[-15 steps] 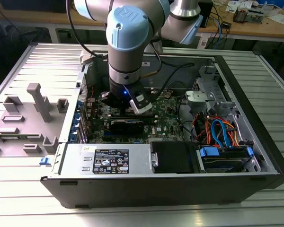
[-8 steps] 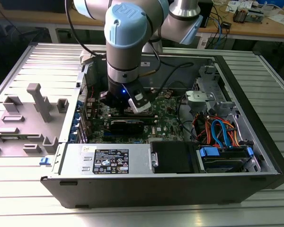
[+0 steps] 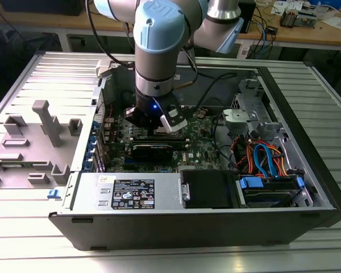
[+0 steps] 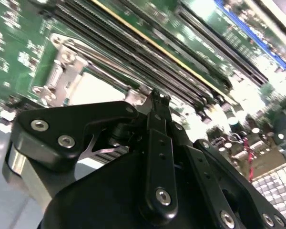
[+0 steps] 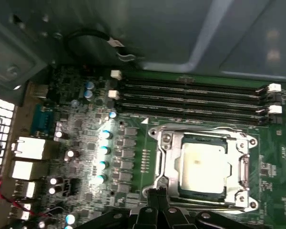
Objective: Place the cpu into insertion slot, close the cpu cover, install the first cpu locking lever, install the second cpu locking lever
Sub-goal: 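Install the second cpu locking lever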
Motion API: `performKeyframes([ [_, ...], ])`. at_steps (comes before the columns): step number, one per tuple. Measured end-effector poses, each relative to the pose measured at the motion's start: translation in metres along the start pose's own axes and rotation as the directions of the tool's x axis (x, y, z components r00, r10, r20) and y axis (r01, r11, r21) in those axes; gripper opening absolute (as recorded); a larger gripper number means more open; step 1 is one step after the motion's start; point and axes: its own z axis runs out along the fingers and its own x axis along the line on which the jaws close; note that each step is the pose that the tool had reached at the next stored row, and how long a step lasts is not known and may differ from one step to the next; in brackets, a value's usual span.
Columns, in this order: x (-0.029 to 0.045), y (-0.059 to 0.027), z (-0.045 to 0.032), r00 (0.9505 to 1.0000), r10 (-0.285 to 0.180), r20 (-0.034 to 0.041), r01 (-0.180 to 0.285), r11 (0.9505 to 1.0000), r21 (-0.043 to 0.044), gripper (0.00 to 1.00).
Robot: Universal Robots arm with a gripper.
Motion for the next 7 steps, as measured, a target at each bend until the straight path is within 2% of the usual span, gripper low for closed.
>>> performKeyframes([
  [1, -0.0014, 0.0004, 0.0, 1.0, 0.001, -0.001, -0.001, 1.0, 0.0039, 0.11],
  [7, -0.0018, 0.0003, 0.0, 1.0, 0.001, -0.0009, -0.001, 1.0, 0.004, 0.11],
])
